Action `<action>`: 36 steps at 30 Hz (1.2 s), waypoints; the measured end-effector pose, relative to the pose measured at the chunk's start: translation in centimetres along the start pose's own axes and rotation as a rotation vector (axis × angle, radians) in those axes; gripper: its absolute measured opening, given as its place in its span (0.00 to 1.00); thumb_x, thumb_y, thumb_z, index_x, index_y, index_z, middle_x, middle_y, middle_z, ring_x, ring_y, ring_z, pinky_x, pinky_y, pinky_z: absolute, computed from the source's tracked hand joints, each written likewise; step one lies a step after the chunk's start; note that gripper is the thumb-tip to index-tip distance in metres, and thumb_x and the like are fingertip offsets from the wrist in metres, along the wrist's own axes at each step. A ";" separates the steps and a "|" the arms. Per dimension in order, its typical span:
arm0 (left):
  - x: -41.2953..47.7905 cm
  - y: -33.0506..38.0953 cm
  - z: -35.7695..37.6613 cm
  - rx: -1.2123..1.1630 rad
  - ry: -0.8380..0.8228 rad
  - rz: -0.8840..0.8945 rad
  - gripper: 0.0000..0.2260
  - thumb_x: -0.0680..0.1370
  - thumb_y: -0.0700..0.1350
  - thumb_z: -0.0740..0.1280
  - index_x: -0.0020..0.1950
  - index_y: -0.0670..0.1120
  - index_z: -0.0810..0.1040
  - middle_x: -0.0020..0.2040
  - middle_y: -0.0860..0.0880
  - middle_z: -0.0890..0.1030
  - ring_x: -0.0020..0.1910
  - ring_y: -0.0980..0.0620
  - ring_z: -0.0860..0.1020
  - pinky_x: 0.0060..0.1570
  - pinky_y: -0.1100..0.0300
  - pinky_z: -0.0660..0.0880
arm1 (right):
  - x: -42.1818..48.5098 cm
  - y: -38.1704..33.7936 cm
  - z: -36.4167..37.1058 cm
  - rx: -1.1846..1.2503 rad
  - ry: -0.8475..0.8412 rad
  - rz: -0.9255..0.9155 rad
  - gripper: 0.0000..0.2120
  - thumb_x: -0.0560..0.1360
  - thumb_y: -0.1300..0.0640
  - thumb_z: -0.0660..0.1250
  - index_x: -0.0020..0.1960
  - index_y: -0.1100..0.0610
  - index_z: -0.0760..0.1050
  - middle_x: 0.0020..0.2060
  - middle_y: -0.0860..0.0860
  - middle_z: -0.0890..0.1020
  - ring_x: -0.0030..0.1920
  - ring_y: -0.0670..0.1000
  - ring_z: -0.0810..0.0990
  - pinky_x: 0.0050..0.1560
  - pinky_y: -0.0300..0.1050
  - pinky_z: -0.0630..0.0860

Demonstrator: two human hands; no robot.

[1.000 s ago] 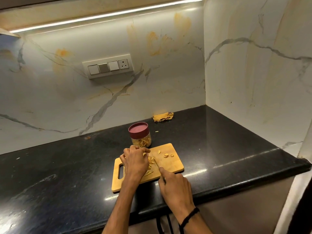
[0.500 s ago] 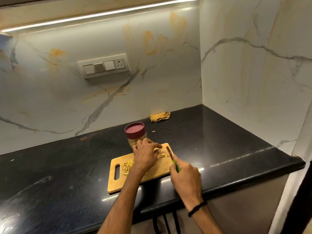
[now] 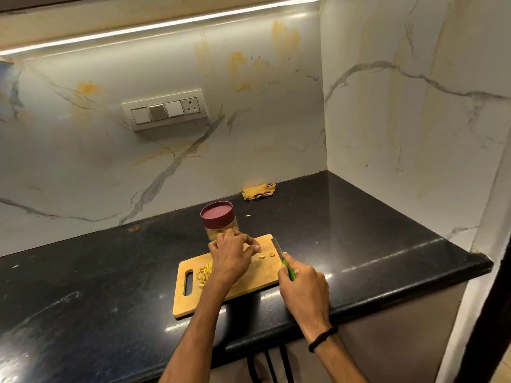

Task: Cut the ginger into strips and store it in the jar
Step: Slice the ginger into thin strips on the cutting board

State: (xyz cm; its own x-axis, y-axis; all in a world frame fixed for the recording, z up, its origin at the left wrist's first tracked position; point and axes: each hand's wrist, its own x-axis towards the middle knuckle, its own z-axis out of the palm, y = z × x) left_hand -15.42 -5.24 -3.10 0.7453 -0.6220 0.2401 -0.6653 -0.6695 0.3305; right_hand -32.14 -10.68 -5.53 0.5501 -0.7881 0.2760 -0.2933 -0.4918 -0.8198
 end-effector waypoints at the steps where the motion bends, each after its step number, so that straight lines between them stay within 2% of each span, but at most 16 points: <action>1: -0.1 -0.3 -0.2 -0.013 0.010 -0.019 0.08 0.78 0.56 0.69 0.55 0.58 0.81 0.62 0.53 0.73 0.63 0.51 0.66 0.62 0.50 0.60 | 0.0 0.0 0.0 -0.012 -0.001 -0.002 0.17 0.80 0.50 0.61 0.69 0.44 0.73 0.31 0.43 0.77 0.29 0.40 0.72 0.25 0.28 0.64; 6: -0.7 -1.1 -0.7 0.040 -0.069 -0.084 0.09 0.79 0.56 0.69 0.57 0.57 0.83 0.63 0.52 0.74 0.64 0.49 0.66 0.64 0.49 0.62 | -0.5 -0.4 0.2 -0.076 -0.055 -0.008 0.18 0.81 0.49 0.59 0.70 0.42 0.70 0.30 0.43 0.74 0.28 0.40 0.69 0.24 0.31 0.62; 9: -1.1 -1.2 -0.8 0.033 0.016 -0.111 0.10 0.80 0.54 0.68 0.60 0.57 0.82 0.64 0.52 0.74 0.64 0.49 0.66 0.63 0.50 0.62 | -0.8 -0.7 0.6 -0.098 -0.075 -0.033 0.18 0.81 0.48 0.58 0.70 0.42 0.70 0.35 0.45 0.79 0.29 0.41 0.69 0.25 0.32 0.60; 12: -1.7 -1.4 -0.8 0.028 0.127 -0.192 0.10 0.79 0.54 0.69 0.59 0.57 0.83 0.64 0.52 0.74 0.64 0.48 0.67 0.63 0.50 0.62 | -0.8 -0.7 0.7 -0.113 -0.082 -0.034 0.19 0.81 0.48 0.58 0.71 0.41 0.69 0.34 0.43 0.76 0.29 0.41 0.69 0.25 0.32 0.60; 19: -1.9 -0.4 -0.4 0.076 -0.003 -0.219 0.13 0.73 0.61 0.73 0.54 0.58 0.84 0.65 0.52 0.73 0.65 0.47 0.65 0.63 0.49 0.62 | -0.8 -1.1 0.8 -0.189 -0.119 -0.075 0.19 0.81 0.47 0.56 0.72 0.39 0.67 0.44 0.46 0.83 0.31 0.44 0.68 0.26 0.31 0.60; 21: -1.8 -0.4 -0.2 0.072 -0.022 -0.207 0.12 0.74 0.61 0.73 0.54 0.58 0.84 0.65 0.51 0.73 0.66 0.47 0.65 0.64 0.48 0.63 | -0.7 -1.1 0.8 -0.192 -0.129 -0.078 0.19 0.81 0.47 0.56 0.72 0.38 0.67 0.45 0.46 0.83 0.35 0.44 0.69 0.31 0.31 0.61; 24: -1.7 -0.6 -0.2 0.038 -0.038 -0.193 0.11 0.74 0.59 0.73 0.54 0.59 0.84 0.66 0.51 0.73 0.66 0.47 0.65 0.65 0.48 0.62 | -0.7 -1.0 0.9 -0.192 -0.138 -0.074 0.19 0.81 0.47 0.56 0.72 0.39 0.66 0.46 0.46 0.83 0.37 0.43 0.70 0.38 0.35 0.70; 29: -1.7 -1.2 -0.4 0.009 -0.080 -0.152 0.09 0.75 0.58 0.72 0.55 0.61 0.84 0.67 0.51 0.72 0.66 0.47 0.64 0.65 0.48 0.61 | -1.0 -1.3 1.1 -0.200 -0.146 -0.095 0.19 0.81 0.46 0.56 0.72 0.39 0.66 0.44 0.46 0.83 0.36 0.43 0.71 0.31 0.32 0.60; 31: -1.7 -1.4 -0.4 -0.003 -0.090 -0.150 0.09 0.76 0.57 0.72 0.55 0.62 0.83 0.67 0.52 0.72 0.66 0.48 0.64 0.65 0.47 0.62 | -1.1 -1.5 1.0 -0.212 -0.154 -0.109 0.20 0.82 0.46 0.55 0.73 0.39 0.65 0.47 0.47 0.83 0.39 0.45 0.75 0.34 0.33 0.64; 33: -1.7 -1.5 -0.3 -0.015 -0.099 -0.151 0.09 0.76 0.57 0.72 0.56 0.62 0.83 0.67 0.52 0.72 0.66 0.48 0.63 0.65 0.47 0.62 | -1.2 -1.9 1.0 -0.248 -0.159 -0.118 0.20 0.82 0.46 0.54 0.73 0.39 0.64 0.51 0.47 0.83 0.46 0.47 0.79 0.41 0.37 0.71; 36: -1.8 -1.5 -0.2 -0.043 -0.081 -0.164 0.09 0.76 0.56 0.72 0.56 0.62 0.84 0.66 0.53 0.73 0.66 0.48 0.64 0.65 0.48 0.62 | -1.3 -2.1 1.4 -0.271 -0.163 -0.120 0.20 0.82 0.46 0.53 0.74 0.39 0.64 0.49 0.48 0.83 0.48 0.49 0.80 0.46 0.42 0.74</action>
State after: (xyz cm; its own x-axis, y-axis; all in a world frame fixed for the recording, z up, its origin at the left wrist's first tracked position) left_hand -15.74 -2.99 -3.88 0.8367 -0.5373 0.1063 -0.5309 -0.7479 0.3984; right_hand -31.10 -8.11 -4.84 0.7045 -0.6601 0.2606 -0.4041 -0.6750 -0.6173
